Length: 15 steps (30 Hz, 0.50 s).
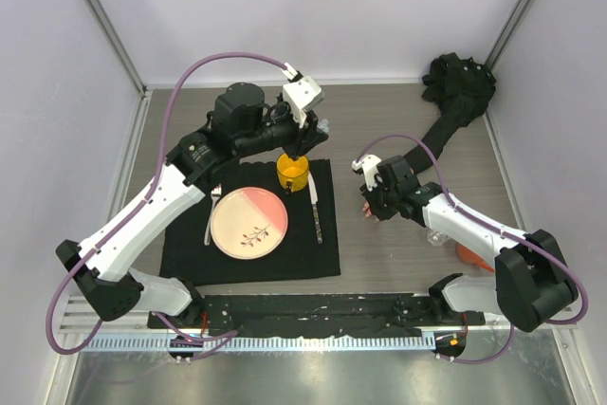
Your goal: Paint the nails
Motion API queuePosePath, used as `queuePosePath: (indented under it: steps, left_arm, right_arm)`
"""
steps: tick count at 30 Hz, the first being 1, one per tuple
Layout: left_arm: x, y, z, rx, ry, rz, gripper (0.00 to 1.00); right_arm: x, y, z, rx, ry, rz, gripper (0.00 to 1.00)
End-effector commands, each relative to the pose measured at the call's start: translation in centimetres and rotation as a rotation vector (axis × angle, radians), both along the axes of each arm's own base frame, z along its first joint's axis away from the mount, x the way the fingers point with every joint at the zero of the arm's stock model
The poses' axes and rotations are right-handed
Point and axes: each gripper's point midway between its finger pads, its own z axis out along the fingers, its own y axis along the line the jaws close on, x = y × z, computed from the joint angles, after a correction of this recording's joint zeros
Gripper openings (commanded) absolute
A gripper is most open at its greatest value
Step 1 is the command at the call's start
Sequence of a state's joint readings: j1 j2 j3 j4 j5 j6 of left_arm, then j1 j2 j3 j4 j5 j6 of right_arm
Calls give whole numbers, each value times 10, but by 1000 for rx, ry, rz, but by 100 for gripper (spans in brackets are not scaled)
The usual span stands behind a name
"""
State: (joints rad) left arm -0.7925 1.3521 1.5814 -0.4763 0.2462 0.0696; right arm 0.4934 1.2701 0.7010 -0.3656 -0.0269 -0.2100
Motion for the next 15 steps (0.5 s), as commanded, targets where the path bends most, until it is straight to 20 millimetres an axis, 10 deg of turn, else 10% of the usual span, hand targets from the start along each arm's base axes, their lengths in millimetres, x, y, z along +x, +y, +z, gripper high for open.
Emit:
queuePosePath:
  steps: [1,15]
  left_arm:
    - [-5,4,26,-47,-76,-9,0]
    - [-7,6,25,-46,-77,-9,0]
  right_arm:
    - [15,2,11,17,-59,-25,1]
    - [21,-3,12,-10,-84,-42,1]
